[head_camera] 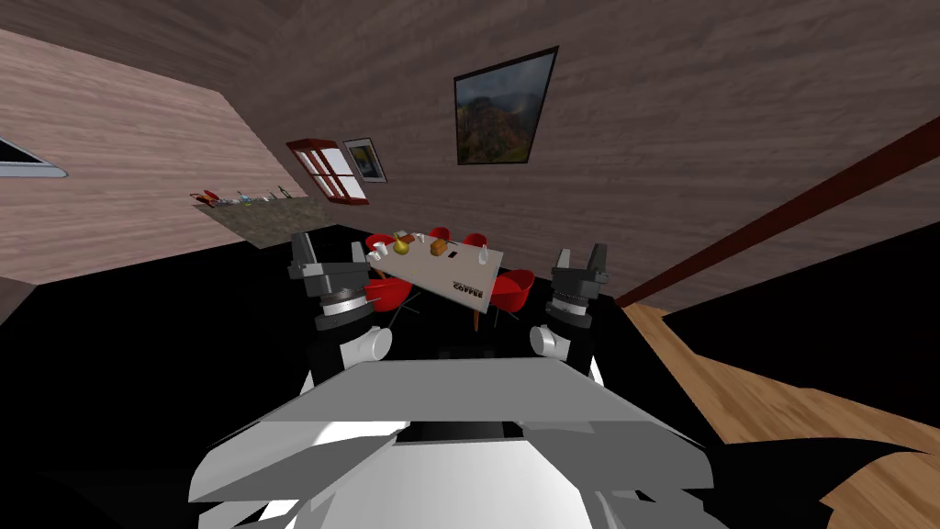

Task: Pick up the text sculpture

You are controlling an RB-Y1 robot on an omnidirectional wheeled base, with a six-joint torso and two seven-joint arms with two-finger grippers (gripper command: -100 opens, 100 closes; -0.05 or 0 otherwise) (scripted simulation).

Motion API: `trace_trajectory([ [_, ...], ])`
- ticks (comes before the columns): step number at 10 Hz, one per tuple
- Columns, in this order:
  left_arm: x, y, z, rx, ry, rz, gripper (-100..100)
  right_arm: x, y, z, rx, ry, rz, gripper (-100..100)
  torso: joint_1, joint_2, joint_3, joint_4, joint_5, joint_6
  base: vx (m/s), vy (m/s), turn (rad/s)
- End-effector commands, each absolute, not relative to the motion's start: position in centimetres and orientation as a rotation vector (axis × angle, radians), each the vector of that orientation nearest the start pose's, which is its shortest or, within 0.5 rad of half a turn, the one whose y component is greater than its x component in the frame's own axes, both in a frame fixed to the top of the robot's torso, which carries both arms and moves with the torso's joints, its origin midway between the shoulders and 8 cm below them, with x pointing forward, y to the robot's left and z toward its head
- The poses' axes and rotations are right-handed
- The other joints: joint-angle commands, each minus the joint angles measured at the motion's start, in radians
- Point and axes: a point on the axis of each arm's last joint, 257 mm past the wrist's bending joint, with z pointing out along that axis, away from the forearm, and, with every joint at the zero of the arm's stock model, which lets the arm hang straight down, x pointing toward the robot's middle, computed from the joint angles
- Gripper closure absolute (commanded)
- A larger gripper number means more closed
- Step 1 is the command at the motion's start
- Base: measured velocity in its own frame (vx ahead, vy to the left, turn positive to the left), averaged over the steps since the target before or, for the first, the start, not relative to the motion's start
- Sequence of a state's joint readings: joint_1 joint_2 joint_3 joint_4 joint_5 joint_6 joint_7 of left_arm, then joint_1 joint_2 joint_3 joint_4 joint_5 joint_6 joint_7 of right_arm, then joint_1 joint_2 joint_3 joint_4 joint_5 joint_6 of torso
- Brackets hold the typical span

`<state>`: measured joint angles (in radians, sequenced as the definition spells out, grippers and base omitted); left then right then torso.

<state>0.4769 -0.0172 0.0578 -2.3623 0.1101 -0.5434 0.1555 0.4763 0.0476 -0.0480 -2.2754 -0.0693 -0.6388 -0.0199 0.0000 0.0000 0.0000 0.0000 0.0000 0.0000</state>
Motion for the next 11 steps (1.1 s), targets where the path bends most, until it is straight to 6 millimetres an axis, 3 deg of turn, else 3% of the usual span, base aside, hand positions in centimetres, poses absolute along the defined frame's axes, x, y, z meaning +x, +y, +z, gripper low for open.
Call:
trace_trajectory([
  [1, 31.2, 30.4, 7.5, -0.649, 0.385, -1.500, 0, 32.0, -29.6, 4.8, 0.581, 0.473, 1.341, -100, 0.000, 0.000, 0.000, 0.000, 0.000, 0.000, -0.002, -0.006, 0.054],
  [6, 31.2, 30.4, 7.5, -0.649, 0.385, -1.500, 0, 33.8, -28.5, 1.9, 0.535, 0.649, 1.295, -100, -0.002, 0.000, 0.000, 0.000, -0.001, 0.000, -0.002, -0.021, 0.067],
  [9, 31.2, 30.4, 7.5, -0.649, 0.385, -1.500, 0, 35.8, -27.9, -3.0, 0.499, 0.861, 1.203, -100, -0.002, 0.000, 0.000, 0.000, -0.001, 0.000, -0.005, -0.027, 0.152],
  [10, 31.2, 30.4, 7.5, -0.649, 0.385, -1.500, 0, 35.9, -27.8, -3.3, 0.489, 0.879, 1.200, -100, -0.003, 0.000, 0.000, 0.000, -0.001, 0.000, -0.010, -0.031, 0.058],
  [11, 31.2, 30.4, 7.5, -0.649, 0.385, -1.500, 0, 36.5, -27.8, -5.5, 0.475, 0.961, 1.159, -100, -0.003, 0.000, 0.000, 0.000, -0.001, 0.000, -0.008, -0.022, 0.162],
])
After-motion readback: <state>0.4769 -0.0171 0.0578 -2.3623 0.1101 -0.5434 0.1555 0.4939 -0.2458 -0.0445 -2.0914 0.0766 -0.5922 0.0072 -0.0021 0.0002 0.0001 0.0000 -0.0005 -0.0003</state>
